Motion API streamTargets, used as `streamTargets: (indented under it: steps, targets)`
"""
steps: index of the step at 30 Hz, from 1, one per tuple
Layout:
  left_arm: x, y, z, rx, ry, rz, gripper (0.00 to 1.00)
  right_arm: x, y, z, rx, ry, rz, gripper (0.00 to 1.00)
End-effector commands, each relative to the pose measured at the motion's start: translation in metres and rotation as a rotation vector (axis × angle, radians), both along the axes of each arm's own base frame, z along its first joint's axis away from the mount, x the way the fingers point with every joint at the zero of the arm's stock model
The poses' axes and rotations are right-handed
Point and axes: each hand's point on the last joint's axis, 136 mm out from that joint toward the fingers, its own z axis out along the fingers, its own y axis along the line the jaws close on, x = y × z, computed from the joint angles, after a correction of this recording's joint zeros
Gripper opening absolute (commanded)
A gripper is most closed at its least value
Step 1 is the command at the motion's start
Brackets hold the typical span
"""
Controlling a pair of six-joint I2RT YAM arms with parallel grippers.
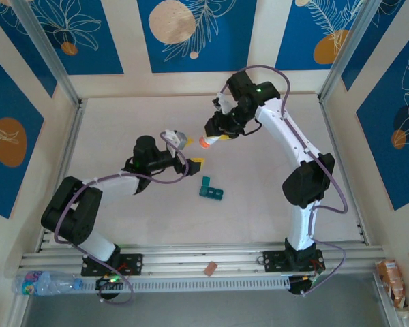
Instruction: Sort the pills into containers
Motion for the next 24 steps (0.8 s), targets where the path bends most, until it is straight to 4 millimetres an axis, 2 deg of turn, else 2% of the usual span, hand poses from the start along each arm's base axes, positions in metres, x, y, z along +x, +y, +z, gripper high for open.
streamTargets:
  steps: [1,16,24]
  targets:
    - [-0.008,-0.008,0.005,-0.004,-0.057,-0.061,0.98,-0.014,0.009,-0.007,0.024,0.075,0.063,0.4]
    - [-0.018,-0.029,0.0,0.032,-0.06,-0.115,0.85,-0.028,0.03,-0.016,0.058,0.118,0.122,0.39]
    - [-0.017,-0.03,0.005,0.013,-0.062,-0.109,0.76,-0.032,0.033,-0.023,0.053,0.136,0.127,0.39]
